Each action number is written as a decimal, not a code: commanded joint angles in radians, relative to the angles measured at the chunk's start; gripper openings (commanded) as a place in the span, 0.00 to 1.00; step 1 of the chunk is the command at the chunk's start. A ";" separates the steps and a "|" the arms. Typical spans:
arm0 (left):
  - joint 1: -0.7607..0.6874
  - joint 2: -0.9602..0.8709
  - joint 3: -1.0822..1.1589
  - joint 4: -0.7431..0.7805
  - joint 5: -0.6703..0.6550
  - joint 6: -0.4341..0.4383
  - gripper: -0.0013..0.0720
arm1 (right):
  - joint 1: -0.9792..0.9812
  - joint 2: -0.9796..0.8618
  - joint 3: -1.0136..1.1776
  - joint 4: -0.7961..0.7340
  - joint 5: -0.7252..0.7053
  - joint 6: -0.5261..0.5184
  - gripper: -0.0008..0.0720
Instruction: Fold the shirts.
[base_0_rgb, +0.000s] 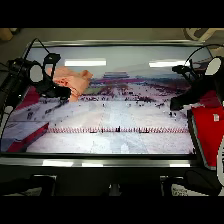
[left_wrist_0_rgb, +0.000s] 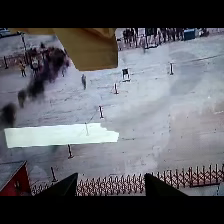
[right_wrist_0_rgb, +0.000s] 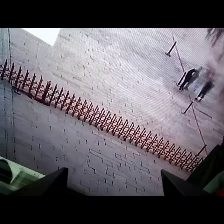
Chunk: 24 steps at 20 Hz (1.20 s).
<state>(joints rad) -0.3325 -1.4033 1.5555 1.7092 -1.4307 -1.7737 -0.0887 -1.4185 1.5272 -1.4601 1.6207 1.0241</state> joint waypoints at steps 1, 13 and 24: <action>0.000 0.000 0.000 0.000 0.000 0.000 0.73 | 0.001 0.000 0.000 0.000 0.000 0.000 0.85; 0.000 0.000 -0.001 0.000 0.002 0.000 0.73 | 0.001 -0.001 0.000 0.000 -0.002 0.000 0.85; 0.046 -0.176 0.037 -0.009 0.457 -0.060 0.86 | 0.001 -0.006 0.000 -0.015 -0.328 0.001 0.85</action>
<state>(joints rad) -0.3195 -1.5116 1.5654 1.6871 -1.1225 -1.7878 -0.0883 -1.4204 1.5272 -1.4734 1.4139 1.0279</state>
